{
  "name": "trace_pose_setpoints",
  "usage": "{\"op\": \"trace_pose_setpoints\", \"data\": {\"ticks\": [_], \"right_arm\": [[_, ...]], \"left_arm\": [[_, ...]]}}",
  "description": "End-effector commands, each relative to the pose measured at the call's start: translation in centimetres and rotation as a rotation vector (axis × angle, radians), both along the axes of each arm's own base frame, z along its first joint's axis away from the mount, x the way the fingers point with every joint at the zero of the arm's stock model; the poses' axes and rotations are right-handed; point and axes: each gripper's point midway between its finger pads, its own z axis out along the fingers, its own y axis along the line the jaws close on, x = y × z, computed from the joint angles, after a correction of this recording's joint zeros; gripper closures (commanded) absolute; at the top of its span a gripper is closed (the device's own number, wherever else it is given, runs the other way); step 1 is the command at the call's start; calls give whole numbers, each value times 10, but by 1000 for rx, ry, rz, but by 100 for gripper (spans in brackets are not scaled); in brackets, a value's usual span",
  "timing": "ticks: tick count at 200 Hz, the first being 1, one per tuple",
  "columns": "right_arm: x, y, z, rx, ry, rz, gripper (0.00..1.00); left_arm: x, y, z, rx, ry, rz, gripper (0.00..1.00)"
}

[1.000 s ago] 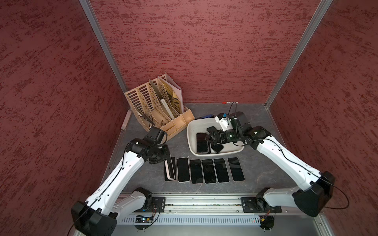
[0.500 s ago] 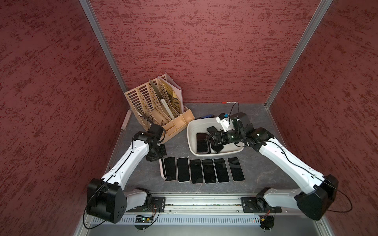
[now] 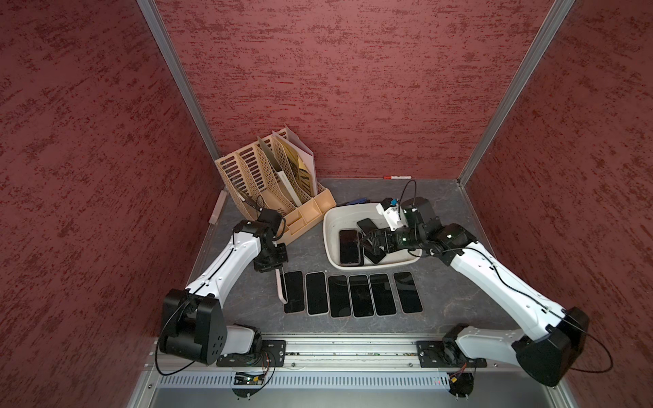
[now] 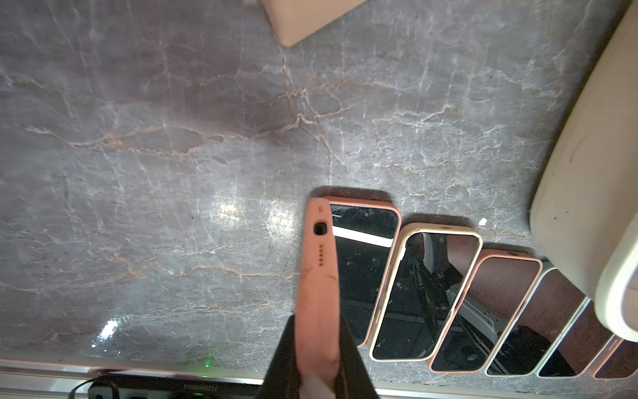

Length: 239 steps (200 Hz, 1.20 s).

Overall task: Take the phone out of the storage box
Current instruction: Move the phone to the storage box.

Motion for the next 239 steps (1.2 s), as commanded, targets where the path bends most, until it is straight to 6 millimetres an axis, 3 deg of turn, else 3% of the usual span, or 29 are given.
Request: {"op": "trace_pose_setpoints", "data": {"ticks": [1,52,86,139,185,239], "right_arm": [[1,-6,1,-8,-18,-21,2],[5,-5,3,0,-29,-24,2],[8,-2,4,14,-27,-26,2],[9,-5,12,1,-54,-21,2],[7,-16,13,-25,-71,-32,2],[5,-20,11,-25,-62,-36,2]], "left_arm": [[6,9,9,47,0,-36,100],[1,25,3,142,98,-96,100],[4,18,-11,123,129,-113,100],[8,-3,-48,99,186,-142,100],[-1,-24,-73,82,223,-172,100],[-5,-64,-85,-15,180,-194,100]]}}
